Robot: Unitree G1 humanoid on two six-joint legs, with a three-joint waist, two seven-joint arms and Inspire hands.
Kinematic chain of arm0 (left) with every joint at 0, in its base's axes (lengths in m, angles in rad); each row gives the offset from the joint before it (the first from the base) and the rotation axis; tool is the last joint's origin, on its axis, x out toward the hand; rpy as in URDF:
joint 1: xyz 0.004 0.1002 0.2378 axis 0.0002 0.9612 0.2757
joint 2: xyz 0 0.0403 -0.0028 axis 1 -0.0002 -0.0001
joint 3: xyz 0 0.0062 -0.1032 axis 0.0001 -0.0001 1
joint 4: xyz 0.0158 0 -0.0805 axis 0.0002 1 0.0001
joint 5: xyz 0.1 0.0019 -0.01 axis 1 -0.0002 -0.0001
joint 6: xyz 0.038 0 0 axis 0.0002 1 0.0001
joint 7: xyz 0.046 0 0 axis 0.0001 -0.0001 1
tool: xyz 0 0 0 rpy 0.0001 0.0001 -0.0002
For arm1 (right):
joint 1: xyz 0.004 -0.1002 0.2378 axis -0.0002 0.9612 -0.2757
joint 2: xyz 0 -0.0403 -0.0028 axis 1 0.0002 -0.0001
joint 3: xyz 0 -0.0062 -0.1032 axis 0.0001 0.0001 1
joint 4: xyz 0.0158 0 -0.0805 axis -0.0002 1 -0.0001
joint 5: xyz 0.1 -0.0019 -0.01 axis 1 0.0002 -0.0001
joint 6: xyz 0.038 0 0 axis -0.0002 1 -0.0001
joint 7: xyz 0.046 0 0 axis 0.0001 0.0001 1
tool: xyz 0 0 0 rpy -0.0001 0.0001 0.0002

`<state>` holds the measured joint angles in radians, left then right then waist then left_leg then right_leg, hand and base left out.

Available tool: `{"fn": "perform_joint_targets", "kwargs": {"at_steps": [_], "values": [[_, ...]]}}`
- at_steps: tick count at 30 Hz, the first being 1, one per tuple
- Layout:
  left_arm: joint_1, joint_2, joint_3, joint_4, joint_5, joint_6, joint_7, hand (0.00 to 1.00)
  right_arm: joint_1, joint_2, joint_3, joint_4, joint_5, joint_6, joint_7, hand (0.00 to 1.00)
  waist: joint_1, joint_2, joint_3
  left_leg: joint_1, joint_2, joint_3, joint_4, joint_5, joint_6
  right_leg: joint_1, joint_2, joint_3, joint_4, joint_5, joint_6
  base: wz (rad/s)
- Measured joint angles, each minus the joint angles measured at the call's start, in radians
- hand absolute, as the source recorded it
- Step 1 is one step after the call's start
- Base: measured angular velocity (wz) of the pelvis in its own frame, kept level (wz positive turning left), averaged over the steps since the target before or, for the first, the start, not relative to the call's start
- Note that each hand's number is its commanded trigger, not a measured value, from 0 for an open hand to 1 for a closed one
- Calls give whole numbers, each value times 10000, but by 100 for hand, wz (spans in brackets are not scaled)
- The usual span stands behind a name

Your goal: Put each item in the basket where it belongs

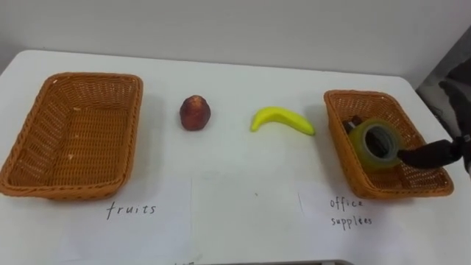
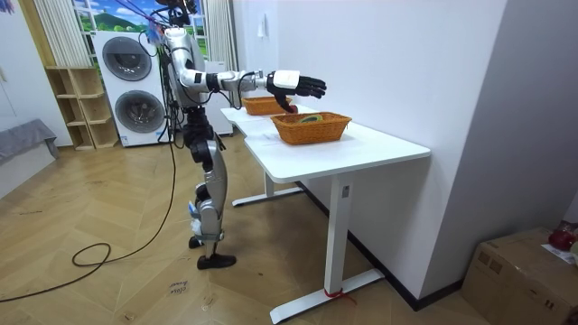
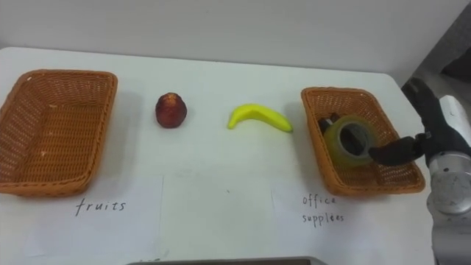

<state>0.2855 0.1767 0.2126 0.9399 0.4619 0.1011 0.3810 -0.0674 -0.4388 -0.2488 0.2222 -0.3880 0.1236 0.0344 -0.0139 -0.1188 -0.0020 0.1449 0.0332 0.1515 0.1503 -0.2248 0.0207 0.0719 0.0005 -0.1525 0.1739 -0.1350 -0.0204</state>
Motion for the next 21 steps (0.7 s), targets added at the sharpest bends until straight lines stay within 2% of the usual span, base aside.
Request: {"fn": "perform_joint_targets", "kwargs": {"at_steps": [9, 13, 17, 19, 20, 21], "values": [[30, -11, 1, -199, 126, 1, -124, 0, -128, -4, -23, -1056, -12, -10, 0, 0, 46, -4, 13, 28, 3, 39, -17, 0, -1, -10, 31, 122, 16, 0, 0, 0], [27, -11, -17, -276, 127, 0, -180, 0, -131, -4, -34, -1680, 150, -40, -28, 0, 194, -52, 32, 71, 11, 69, -45, 1, -1, -1, 35, 121, 30, 0, 0, -1], [37, -8, -10, -260, 115, 4, -179, 0, -135, -5, -34, -2131, 553, -38, -42, 0, 383, -181, 117, 67, 14, 106, -58, 0, 0, -86, 33, 102, 128, -2, 2, -2], [67, -13, 1, -255, 116, 7, -162, 0, -151, -6, -34, -2397, 613, -21, -44, 0, 466, -181, 108, 50, 14, 108, -75, 0, 0, -133, 32, 121, 145, -3, 3, -2], [116, -13, 11, -242, 117, 9, -120, 0, -241, -7, -35, -2560, 632, -21, -44, 0, 473, -236, 70, 16, 15, 107, -78, 0, 0, -159, 34, 118, 147, -2, 2, 0], [128, -13, 17, -223, 117, 9, -114, 0, -305, -8, -35, -2627, 633, -21, -47, 0, 476, -224, 78, 11, 15, 107, -75, 1, 0, -162, 35, 118, 146, -2, 2, 0]]}}
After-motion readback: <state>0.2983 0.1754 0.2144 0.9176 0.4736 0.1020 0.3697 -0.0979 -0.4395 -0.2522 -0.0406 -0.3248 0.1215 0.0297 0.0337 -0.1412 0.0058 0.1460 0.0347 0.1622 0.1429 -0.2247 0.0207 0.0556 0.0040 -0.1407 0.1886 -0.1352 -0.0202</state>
